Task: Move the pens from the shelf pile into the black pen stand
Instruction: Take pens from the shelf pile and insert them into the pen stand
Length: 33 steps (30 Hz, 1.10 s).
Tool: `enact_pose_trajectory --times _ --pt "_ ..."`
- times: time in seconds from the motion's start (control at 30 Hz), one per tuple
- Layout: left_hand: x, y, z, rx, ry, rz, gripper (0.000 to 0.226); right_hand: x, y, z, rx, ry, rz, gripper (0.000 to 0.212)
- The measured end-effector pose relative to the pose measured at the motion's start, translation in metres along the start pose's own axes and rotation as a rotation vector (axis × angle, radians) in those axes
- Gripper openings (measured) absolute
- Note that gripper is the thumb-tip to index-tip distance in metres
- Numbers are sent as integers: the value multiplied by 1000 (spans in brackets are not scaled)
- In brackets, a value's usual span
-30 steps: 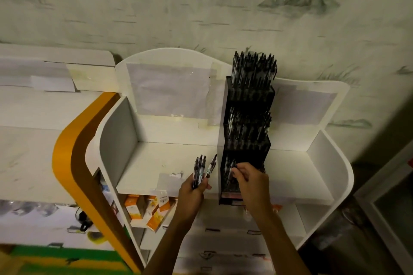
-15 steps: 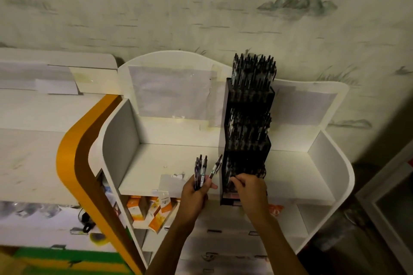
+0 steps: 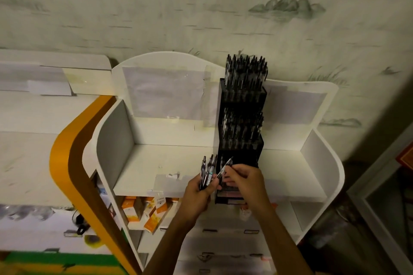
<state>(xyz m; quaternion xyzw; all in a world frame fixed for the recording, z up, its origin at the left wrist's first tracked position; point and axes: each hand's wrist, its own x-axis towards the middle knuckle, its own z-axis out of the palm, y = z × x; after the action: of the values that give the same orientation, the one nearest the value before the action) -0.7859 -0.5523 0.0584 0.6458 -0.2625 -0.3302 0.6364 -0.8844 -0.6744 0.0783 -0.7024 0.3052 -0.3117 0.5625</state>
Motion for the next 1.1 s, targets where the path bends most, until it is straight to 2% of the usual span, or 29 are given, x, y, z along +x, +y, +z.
enact_pose_trajectory --times 0.17,0.33,0.47,0.63,0.77,0.9,1.1 --pt "1 -1 1 16 1 -33 15 -1 -1 -6 143 46 64 13" --pt "7 -8 -8 64 118 -69 17 6 -3 -19 171 119 49 12" --pt "13 -10 -15 65 144 -98 24 11 3 -28 -17 215 -87 7" --pt "12 -9 -15 23 117 -83 28 16 17 -26 -324 216 -234 6" --pt "10 -7 -13 17 112 -19 28 16 25 -19 -374 199 -263 8" --pt "11 -5 -14 112 138 70 25 19 26 -17 -415 183 -280 7" --pt "16 -8 -13 33 150 7 25 18 35 -12 -456 165 -262 13"
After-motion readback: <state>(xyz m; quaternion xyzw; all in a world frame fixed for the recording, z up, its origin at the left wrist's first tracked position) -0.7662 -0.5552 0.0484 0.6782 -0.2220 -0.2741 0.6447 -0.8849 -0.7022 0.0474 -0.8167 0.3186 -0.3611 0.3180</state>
